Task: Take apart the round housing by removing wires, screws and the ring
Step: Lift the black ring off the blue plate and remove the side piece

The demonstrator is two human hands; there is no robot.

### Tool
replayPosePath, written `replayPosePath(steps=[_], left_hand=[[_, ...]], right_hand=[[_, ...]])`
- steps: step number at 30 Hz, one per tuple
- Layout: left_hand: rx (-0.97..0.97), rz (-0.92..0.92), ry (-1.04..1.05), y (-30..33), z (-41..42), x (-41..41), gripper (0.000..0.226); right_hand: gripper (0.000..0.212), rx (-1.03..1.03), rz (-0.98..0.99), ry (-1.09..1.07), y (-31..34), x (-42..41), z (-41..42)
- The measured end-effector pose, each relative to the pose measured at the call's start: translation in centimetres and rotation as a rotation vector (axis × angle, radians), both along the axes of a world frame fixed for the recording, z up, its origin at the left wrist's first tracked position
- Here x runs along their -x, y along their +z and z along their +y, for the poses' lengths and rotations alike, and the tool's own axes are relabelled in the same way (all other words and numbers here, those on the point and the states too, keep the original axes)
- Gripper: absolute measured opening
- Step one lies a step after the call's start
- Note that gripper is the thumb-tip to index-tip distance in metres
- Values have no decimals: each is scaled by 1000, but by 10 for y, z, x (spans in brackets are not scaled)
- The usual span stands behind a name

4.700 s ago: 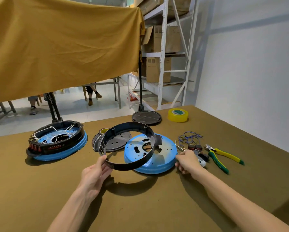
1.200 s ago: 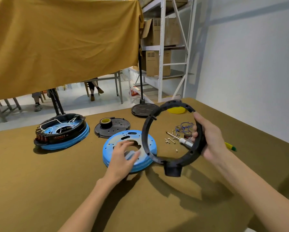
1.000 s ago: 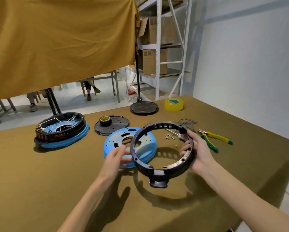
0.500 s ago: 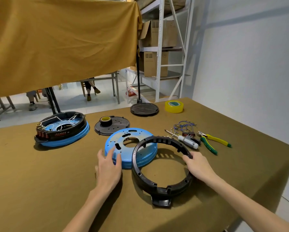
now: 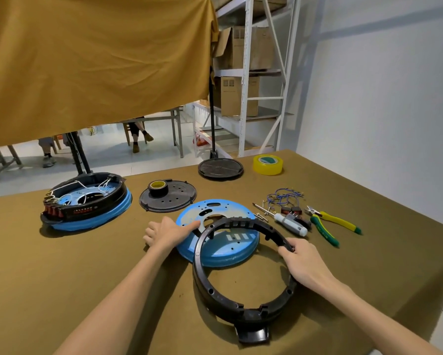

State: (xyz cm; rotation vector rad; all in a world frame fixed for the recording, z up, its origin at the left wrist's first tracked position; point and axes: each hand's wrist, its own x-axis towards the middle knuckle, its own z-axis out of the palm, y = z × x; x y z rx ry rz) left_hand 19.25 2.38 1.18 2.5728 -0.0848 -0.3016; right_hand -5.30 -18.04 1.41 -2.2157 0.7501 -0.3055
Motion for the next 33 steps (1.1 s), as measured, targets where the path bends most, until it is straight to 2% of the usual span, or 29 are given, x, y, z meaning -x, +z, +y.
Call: replayPosePath(steps=[2, 4, 8, 11, 18, 24, 28, 31, 33], left_hand=[[-66, -2, -92, 3, -10, -7, 108], [-124, -4, -162, 5, -20, -13, 113], [-136, -93, -178, 7, -29, -25, 89], [-75, -135, -116, 13, -24, -39, 85], [167, -162, 144, 23, -59, -57, 105], [102, -151, 199, 9, -80, -78, 107], [141, -108, 236, 7, -74, -87, 112], [254, -104, 230, 8, -60, -76, 100], [383, -198, 174, 2, -45, -51, 79]], right_hand=[[14, -8, -16, 14, 2, -1, -5], [16, -26, -38, 11, 2, -1, -11], [18, -74, -84, -19, 0, -1, -24], [21, -75, -132, -38, -1, -1, -32], [21, -78, -143, -14, 5, -19, -43], [18, -92, -100, 56, -2, -35, -43], [19, -4, 28, 106, -2, -56, -39], [17, 40, 34, 171, 2, -64, -33], [29, 135, -72, 80, 4, -65, -37]])
